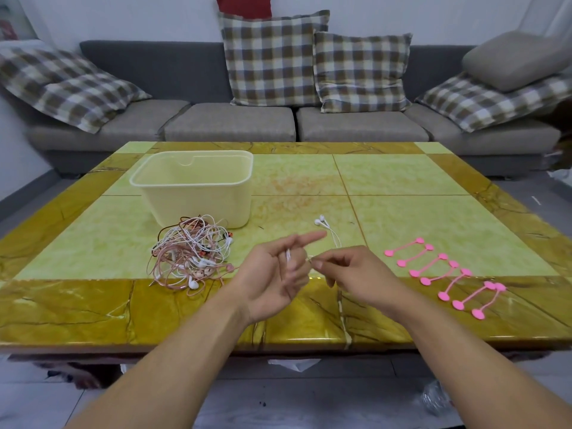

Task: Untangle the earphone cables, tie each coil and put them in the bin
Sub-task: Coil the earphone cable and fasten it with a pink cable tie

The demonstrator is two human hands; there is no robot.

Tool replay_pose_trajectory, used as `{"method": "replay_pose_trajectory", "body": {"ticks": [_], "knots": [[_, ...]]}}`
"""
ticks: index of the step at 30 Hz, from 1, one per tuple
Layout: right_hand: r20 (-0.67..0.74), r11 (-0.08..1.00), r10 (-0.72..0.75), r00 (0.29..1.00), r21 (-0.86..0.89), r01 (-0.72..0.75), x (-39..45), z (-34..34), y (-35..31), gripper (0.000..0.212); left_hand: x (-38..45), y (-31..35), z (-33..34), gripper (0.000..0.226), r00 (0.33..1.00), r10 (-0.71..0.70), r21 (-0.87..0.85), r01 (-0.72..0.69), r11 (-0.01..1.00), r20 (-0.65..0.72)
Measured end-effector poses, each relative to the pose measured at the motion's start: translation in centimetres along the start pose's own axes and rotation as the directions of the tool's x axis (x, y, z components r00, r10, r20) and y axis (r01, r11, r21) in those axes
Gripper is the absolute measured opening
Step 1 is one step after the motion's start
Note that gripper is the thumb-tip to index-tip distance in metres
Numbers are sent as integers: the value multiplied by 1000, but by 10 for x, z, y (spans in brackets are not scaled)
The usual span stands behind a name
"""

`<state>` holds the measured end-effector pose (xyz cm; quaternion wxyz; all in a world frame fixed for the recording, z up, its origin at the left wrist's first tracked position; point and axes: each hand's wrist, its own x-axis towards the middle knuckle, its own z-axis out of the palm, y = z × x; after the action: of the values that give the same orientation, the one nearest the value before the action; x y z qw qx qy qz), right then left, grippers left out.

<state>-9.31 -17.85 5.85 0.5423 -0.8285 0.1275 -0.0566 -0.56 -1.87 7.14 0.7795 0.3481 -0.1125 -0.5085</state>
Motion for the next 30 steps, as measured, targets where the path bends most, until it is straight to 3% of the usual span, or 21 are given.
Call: {"method": "replay_pose_trajectory", "body": {"ticks": [3,5,7,10,13,15,17,20,24,27,30], "knots": [[160,989,25,987,-151,-1,-2,9,1,16,4,3,-5,35,978,181,-119,-193,974,-103],[214,978,20,977,-209,25,-5,10,-2,21,6,4,-10,36,959,251,-112,-266,957,-132],[231,965,1,973,-254,59,-8,9,-7,23,9,2,-16,42,932,302,11,-306,952,-201],[217,939,-71,974,-314,138,-15,5,-13,22,11,-5,-23,49,902,384,438,-270,858,-198],[146,957,-130,981,-241,163,-19,2,-14,21,7,-11,-27,39,960,246,733,-72,676,-132],[111,973,-134,985,-176,152,-19,0,-15,23,1,-11,-22,37,988,78,797,60,601,-134],[64,983,-133,989,-118,140,-17,-4,-13,24,-4,-9,-15,42,990,-4,836,120,536,-139],[-59,986,-148,987,-88,142,-12,-9,-9,23,-4,-4,-13,58,982,-142,769,189,610,-128],[-137,989,-137,981,30,142,-5,-6,-3,21,-7,5,-11,58,916,-394,559,289,777,74],[-88,986,-115,990,113,124,-1,1,-4,22,-10,9,-6,45,925,-318,374,226,899,205],[44,995,-60,997,78,56,0,8,-4,20,-8,9,-4,37,991,-99,207,78,975,91]]}}
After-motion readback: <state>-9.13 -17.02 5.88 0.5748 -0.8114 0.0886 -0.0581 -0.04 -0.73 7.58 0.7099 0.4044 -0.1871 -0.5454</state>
